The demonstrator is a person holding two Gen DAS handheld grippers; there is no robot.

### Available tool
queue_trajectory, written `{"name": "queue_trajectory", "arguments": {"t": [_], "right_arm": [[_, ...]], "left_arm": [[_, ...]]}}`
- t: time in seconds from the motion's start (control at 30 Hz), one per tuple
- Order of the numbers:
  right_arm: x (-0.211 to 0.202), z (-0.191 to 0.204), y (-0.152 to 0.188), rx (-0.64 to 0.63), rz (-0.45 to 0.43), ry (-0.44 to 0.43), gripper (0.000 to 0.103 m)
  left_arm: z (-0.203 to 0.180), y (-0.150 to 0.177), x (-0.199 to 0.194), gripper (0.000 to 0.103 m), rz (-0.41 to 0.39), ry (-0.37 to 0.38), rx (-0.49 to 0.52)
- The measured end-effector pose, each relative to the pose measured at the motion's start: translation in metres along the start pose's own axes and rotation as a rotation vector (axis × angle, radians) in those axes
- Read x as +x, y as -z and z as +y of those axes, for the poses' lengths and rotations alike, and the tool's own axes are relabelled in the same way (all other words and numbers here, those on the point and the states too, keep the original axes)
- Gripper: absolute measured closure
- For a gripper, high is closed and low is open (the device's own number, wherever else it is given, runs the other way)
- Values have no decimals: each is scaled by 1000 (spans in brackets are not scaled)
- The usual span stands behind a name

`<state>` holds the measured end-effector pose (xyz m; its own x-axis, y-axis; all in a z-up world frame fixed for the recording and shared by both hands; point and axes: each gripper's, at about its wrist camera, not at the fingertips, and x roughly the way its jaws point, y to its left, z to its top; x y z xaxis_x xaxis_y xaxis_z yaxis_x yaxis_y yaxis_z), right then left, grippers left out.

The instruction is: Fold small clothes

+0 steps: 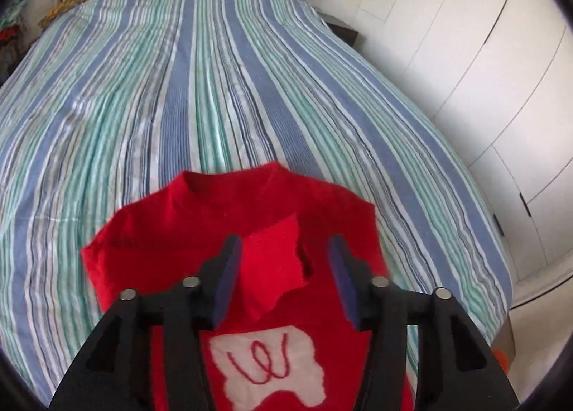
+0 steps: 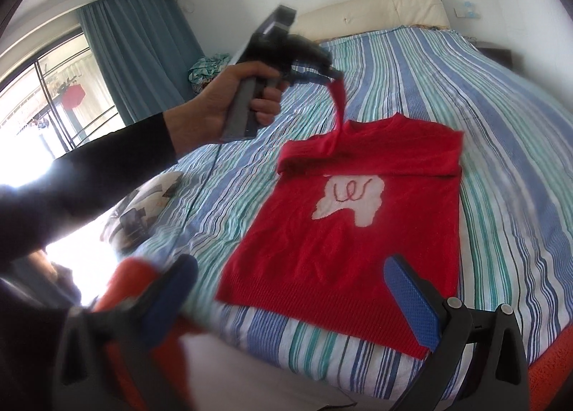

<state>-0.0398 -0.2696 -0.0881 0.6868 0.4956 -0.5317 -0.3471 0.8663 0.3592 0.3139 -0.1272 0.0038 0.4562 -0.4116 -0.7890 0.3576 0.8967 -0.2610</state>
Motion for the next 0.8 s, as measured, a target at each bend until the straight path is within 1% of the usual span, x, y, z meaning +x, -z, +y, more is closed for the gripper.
{"name": "queue_trajectory", "arguments": {"t": [0.07,0.1,0.13,0.2,0.27,0.3,0.33,0.37,0.43,0.5,0.53,0.6,0.67,0.7,0.73,0.77,0.8], "right_arm": [[2,-3,2,15,10,-6,0],[2,-5,3,18,11,-8,0],[2,-5,4,18,11,-11,0],[3,-9,5,23,13,-14,0],[6,-14,6,41,22,-23,0],[9,-16,6,52,28,-29,0],[12,-19,7,63,35,-36,0],[15,-21,8,72,43,-42,0],[20,-23,9,82,59,-49,0],[23,-24,10,83,70,-48,0],[25,-24,10,83,76,-47,0],[28,-24,11,85,86,-41,0],[30,-24,12,87,98,-33,0],[31,-24,12,86,103,-29,0],[31,-24,12,85,105,-24,0],[31,-24,12,85,107,-20,0],[31,-24,12,86,108,-16,0]], "left_arm": [[8,5,-3,45,-9,5,-5],[18,7,-8,40,-17,-2,-10],[30,11,-15,37,-31,-23,-16],[63,21,-33,29,-71,-107,-33],[100,39,-45,28,-98,-210,-54],[117,51,-50,28,-96,-268,-54],[130,63,-50,28,-84,-308,-44],[139,77,-47,28,-61,-329,-20],[144,106,-36,28,7,-336,62],[134,130,-18,28,62,-337,149],[128,137,-7,28,76,-347,178],[119,138,12,28,65,-380,187],[122,130,27,28,31,-414,124],[129,127,33,38,10,-435,78],[137,125,38,58,-8,-465,23],[151,127,43,95,0,-463,-57],[164,132,43,97,-6,-429,-157]]}}
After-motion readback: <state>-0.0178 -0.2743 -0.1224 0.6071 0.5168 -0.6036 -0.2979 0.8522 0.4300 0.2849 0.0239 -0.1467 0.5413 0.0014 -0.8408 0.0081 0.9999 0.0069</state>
